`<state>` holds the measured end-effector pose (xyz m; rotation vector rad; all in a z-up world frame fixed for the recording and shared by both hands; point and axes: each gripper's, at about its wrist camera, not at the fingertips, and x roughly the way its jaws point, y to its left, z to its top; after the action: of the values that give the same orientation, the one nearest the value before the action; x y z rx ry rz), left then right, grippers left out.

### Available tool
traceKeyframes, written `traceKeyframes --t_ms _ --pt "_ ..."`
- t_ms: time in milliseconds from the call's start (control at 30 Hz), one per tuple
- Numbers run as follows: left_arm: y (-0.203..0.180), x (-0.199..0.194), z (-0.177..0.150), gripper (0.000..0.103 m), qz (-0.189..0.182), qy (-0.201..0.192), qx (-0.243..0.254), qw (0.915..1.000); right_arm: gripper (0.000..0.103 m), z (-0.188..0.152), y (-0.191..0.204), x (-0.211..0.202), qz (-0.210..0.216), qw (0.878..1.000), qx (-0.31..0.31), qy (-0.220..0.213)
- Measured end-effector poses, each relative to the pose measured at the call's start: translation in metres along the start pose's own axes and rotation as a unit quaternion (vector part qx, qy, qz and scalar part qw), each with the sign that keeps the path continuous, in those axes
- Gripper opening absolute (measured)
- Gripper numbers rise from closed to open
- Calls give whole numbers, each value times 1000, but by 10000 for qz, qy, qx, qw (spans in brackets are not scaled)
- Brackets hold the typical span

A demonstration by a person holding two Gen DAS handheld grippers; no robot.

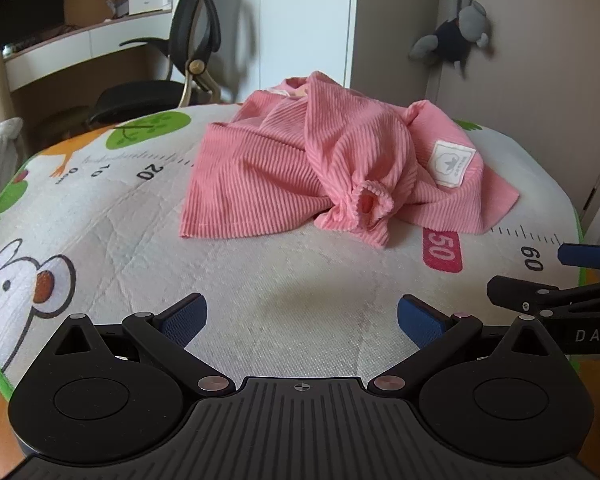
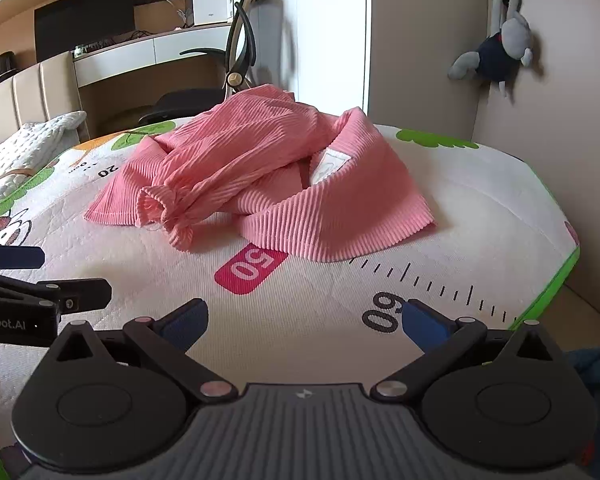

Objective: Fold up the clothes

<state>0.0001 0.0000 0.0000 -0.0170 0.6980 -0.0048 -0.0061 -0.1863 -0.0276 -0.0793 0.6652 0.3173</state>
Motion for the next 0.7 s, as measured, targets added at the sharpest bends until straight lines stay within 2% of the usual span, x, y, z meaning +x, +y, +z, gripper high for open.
traceKeyframes --t_ms 300,700 --pt "1 4 1 103 -48 174 -97 9998 103 2 -2 -1 -33 10000 30 -3" --pt "4 5 -1 103 -76 219 -130 9996 103 1 -2 0 -22 10000 37 -12"
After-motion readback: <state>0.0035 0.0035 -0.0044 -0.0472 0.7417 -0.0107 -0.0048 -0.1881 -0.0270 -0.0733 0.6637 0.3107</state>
